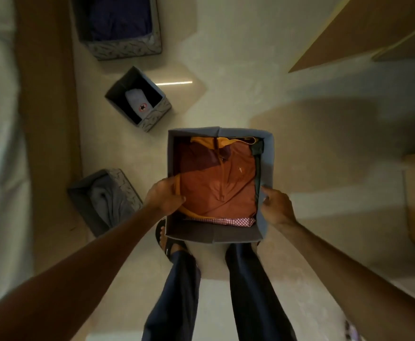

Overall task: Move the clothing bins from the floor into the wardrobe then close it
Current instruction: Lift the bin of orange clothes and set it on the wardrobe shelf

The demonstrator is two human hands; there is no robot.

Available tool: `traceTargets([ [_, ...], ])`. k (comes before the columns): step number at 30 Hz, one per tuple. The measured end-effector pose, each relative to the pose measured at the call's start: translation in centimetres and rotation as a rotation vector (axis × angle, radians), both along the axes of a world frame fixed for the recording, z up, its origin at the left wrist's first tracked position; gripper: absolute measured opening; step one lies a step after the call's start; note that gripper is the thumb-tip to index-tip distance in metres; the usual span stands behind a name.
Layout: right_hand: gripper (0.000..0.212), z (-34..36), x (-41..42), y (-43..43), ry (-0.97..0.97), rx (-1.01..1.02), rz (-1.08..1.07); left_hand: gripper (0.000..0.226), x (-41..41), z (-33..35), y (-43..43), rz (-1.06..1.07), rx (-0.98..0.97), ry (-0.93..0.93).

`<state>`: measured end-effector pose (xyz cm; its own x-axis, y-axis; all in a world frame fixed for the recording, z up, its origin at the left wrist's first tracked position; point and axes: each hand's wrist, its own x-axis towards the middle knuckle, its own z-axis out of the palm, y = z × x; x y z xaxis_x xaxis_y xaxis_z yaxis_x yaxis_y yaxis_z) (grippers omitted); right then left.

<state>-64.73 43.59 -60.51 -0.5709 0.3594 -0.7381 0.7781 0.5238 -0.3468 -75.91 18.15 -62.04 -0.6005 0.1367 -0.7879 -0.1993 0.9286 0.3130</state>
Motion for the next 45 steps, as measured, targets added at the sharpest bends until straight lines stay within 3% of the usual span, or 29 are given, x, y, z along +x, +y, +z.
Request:
traceTargets([
  [5, 0.034, 16.8, 0.0, -0.9, 0.14, 0.09, 0.069, 0.042, 0.6, 18.6, -2.4, -0.02, 0.119, 0.124],
  [10, 0.032, 31.1, 0.0, -2.8, 0.318, 0.097, 0.065, 0.054, 1.3, 34.4, -5.0, -0.008, 0.17, 0.257],
  [15, 0.044, 38.3, -0.2, -4.0, 0.37, 0.106, 0.083, 0.066, 1.1, 43.5, -6.8, 0.119, 0.189, 0.324],
  [22, 0.044, 42.1, -4.9, -1.7, 0.447, 0.155, 0.055, 0.079, -3.5, 47.5, -5.2, 0.182, 0.163, 0.387],
  [29, 0.045, 43.9, -14.9, 4.2, 0.506, 0.168, 0.085, 0.078, -12.6, 49.0, 0.3, 0.22, 0.164, 0.471],
  [37, 0.044, 46.1, -28.3, 9.6, 0.574, 0.17, 0.136, 0.069, -24.0, 51.1, 5.8, 0.252, 0.19, 0.608],
  [45, 0.043, 46.0, -42.8, 16.5, 0.615, 0.23, 0.054, 0.071, -40.9, 50.9, 13.2, 0.214, 0.201, 0.647],
])
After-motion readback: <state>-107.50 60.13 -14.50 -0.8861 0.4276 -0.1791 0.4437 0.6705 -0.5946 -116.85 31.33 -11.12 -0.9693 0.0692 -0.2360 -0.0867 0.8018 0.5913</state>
